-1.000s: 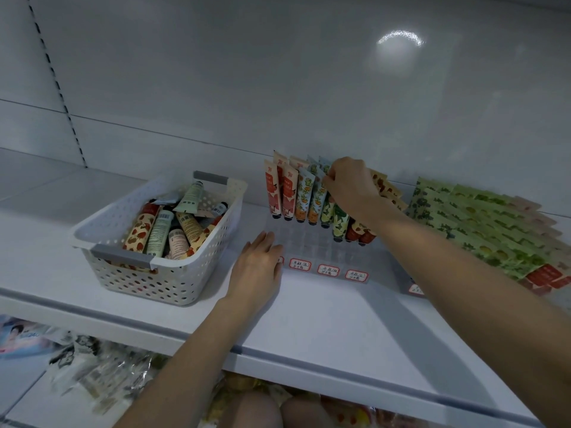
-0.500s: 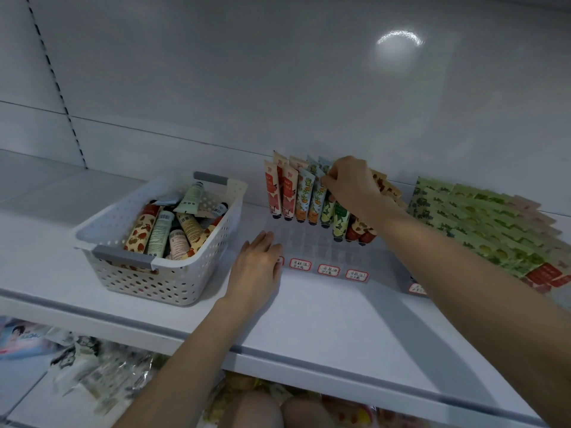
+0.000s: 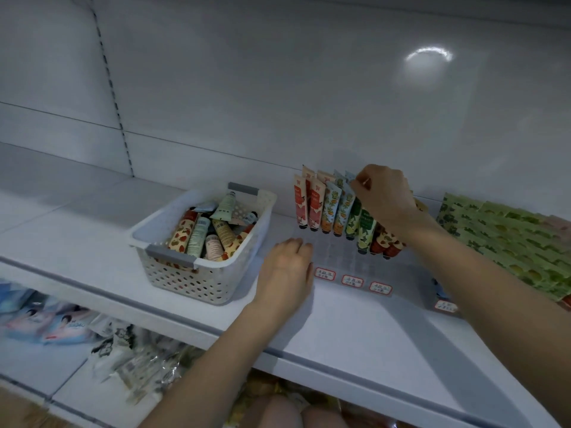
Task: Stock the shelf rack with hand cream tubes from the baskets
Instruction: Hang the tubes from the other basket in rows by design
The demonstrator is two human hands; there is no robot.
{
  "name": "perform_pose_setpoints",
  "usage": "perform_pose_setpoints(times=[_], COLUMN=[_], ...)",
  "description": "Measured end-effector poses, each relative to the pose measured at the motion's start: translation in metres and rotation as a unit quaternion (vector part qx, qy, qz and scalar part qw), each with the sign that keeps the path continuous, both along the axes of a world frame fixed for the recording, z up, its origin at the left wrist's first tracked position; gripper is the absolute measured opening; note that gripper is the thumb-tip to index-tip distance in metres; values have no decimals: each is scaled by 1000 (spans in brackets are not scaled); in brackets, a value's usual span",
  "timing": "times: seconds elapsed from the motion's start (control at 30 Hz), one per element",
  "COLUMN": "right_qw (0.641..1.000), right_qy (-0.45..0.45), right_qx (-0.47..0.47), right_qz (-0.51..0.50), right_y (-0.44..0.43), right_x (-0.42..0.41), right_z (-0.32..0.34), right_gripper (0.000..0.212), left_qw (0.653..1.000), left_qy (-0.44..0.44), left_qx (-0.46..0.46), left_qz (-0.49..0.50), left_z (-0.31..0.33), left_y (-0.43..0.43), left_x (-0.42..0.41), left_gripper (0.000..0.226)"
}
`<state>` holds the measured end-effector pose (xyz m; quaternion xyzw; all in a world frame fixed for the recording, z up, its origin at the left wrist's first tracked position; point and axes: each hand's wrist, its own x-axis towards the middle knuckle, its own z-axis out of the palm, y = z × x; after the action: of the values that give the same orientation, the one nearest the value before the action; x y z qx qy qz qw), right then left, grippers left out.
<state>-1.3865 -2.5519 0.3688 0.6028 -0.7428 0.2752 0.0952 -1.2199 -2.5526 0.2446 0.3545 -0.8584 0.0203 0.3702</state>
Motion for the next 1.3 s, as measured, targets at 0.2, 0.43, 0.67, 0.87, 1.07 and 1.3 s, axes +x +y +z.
perform_pose_setpoints(times=[0.2, 0.43, 0.67, 0.87, 1.07, 1.3], right_qw=[990, 937, 940, 941, 938, 888], right_qy=[-91, -272, -234, -218, -217, -369], right_qx=[-2, 138, 199, 225, 233, 243], right_qz=[110, 169, 150, 131, 137, 126], right_y=[-3, -47, -105, -125, -129, -128], right_x=[36, 94, 144, 158, 157, 159], right_z=[14, 12, -19, -44, -53, -52], right_gripper=[19, 21, 24, 28, 40, 58], left_qw=[997, 936, 897, 881, 877, 868], left_qy=[47, -164, -242, -275, -274, -233], left_qx=[-50, 174, 283, 314, 324, 366], left_qz=[38, 258, 240, 224, 225, 243], left_z=[60, 85, 58, 55, 53, 57], left_y=[9, -44, -93, -107, -112, -107], left_x=[48, 109, 117, 114, 118, 115], left_gripper=[8, 25, 30, 40, 32, 24])
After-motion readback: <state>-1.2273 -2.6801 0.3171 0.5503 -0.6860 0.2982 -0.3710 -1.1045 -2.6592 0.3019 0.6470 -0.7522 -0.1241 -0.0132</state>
